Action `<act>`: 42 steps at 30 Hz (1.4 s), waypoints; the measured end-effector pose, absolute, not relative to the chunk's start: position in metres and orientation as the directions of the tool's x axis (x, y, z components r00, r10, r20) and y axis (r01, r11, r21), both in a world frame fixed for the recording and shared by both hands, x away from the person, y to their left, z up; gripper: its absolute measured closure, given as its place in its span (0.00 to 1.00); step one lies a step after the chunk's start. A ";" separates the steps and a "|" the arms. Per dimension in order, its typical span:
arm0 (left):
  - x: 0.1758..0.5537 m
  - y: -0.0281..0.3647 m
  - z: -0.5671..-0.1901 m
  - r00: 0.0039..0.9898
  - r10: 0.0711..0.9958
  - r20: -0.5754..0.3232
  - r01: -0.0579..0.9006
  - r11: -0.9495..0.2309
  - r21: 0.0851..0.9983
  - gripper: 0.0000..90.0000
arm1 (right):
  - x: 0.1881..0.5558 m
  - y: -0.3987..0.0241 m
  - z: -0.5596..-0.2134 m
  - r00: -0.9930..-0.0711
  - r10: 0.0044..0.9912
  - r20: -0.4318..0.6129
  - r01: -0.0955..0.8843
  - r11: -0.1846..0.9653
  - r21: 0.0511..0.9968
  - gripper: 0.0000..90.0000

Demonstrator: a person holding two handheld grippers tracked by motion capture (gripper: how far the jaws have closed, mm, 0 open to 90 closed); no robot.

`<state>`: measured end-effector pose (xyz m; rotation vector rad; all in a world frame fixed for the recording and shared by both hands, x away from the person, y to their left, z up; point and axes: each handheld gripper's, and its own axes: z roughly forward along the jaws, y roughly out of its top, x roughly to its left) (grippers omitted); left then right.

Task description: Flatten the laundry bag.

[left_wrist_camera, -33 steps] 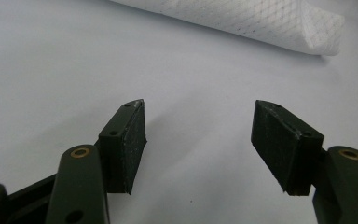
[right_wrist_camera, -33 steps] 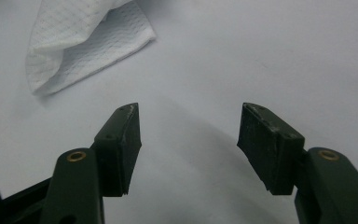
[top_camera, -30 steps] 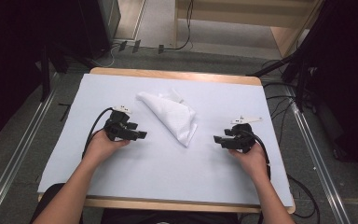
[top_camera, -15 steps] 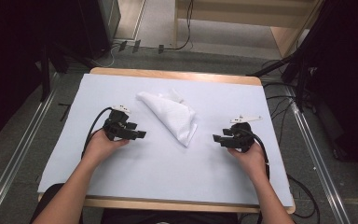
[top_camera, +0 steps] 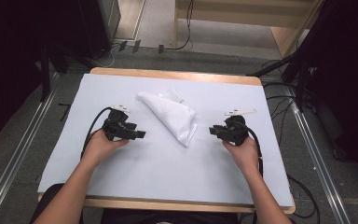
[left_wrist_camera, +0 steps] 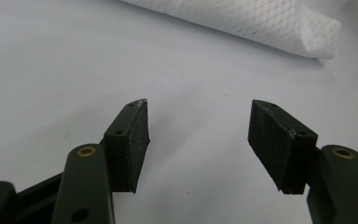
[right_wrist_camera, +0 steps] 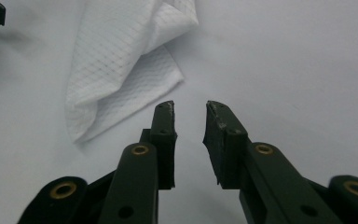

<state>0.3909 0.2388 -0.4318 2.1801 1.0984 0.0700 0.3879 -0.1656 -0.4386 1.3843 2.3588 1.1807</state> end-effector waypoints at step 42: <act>0.379 0.264 -0.429 0.608 0.760 -0.229 0.699 -0.377 0.607 0.44 | 0.437 -0.097 -0.462 -0.631 0.725 0.275 0.672 0.334 0.661 1.00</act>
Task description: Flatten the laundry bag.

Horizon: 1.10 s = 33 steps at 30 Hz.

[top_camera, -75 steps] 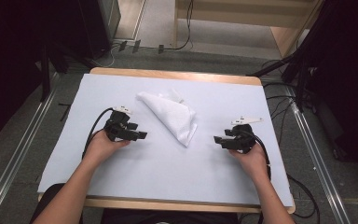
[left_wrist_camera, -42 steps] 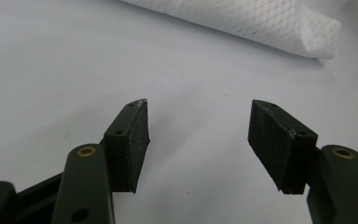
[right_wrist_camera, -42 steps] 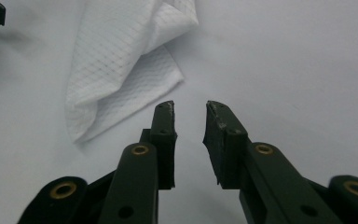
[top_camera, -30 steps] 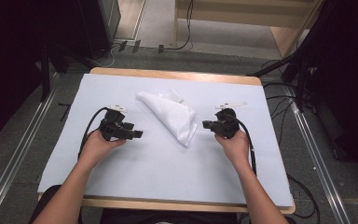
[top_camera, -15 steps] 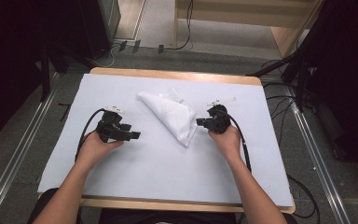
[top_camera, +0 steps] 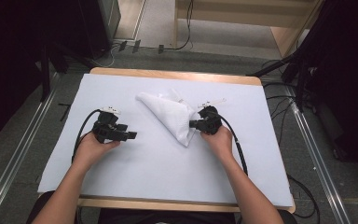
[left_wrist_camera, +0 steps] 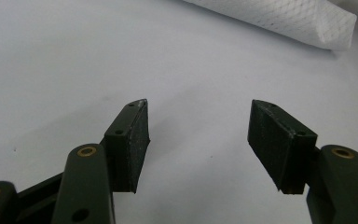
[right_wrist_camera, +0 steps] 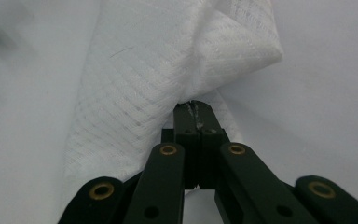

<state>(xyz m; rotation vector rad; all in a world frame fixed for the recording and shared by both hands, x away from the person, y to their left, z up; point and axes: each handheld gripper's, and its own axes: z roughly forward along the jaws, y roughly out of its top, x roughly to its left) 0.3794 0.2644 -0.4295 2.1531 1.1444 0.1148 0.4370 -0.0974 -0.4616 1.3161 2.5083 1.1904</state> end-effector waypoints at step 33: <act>0.381 0.306 -0.417 0.536 0.804 -0.257 0.719 -0.276 0.637 0.46 | 0.405 -0.053 -0.437 -0.745 0.615 0.256 0.577 0.402 0.711 1.00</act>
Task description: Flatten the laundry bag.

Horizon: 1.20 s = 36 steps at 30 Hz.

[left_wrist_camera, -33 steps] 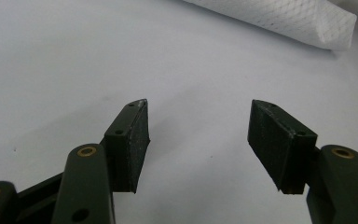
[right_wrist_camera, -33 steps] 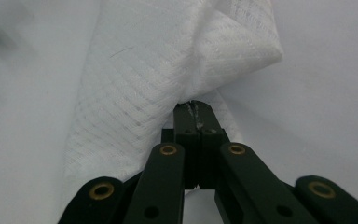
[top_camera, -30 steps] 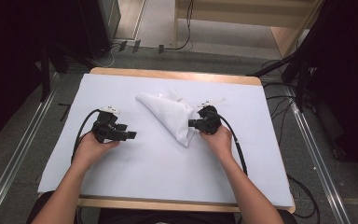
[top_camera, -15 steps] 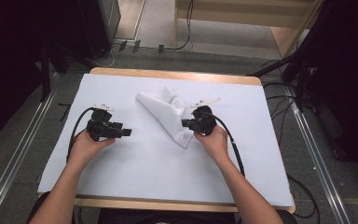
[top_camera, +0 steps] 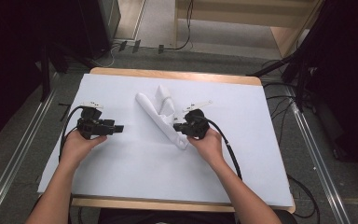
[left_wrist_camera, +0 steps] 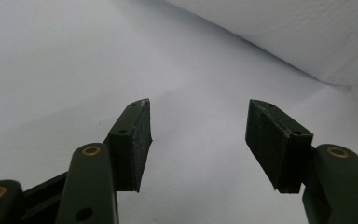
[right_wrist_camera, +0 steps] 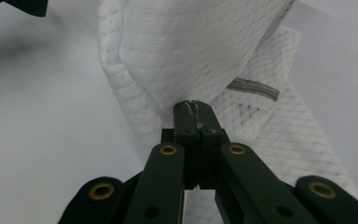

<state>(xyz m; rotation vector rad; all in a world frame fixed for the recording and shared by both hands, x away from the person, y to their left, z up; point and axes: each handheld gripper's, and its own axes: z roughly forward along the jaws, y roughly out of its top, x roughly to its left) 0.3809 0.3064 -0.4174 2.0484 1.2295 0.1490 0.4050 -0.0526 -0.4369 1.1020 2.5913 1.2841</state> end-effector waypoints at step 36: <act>0.409 0.300 -0.424 0.562 0.785 -0.260 0.696 -0.279 0.661 0.41 | 0.412 -0.093 -0.444 -0.673 0.709 0.209 0.612 0.377 0.695 0.84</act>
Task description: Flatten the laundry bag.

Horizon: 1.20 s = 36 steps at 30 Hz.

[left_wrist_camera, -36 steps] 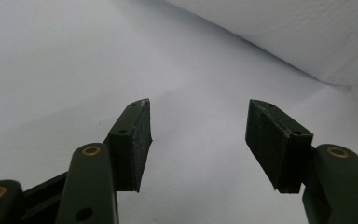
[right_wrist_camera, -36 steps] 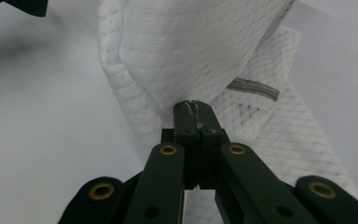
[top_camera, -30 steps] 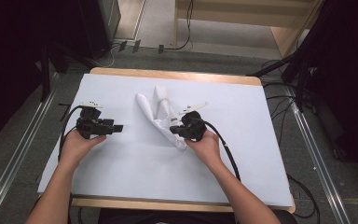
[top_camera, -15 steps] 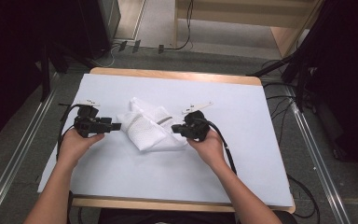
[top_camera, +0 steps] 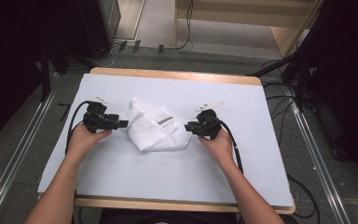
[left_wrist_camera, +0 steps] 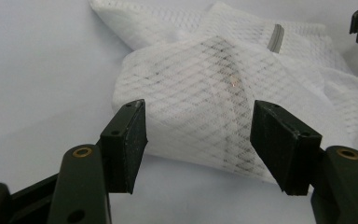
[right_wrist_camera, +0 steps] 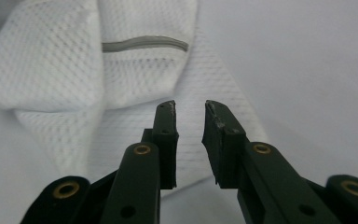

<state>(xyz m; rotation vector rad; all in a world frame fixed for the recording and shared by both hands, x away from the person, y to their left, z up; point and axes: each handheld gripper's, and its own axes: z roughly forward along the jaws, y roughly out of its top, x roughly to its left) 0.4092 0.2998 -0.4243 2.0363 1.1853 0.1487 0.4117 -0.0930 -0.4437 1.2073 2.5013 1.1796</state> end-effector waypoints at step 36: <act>0.443 0.289 -0.445 0.585 0.764 -0.271 0.750 -0.384 0.539 1.00 | 0.436 -0.099 -0.465 -0.649 0.748 0.136 0.629 0.428 0.649 1.00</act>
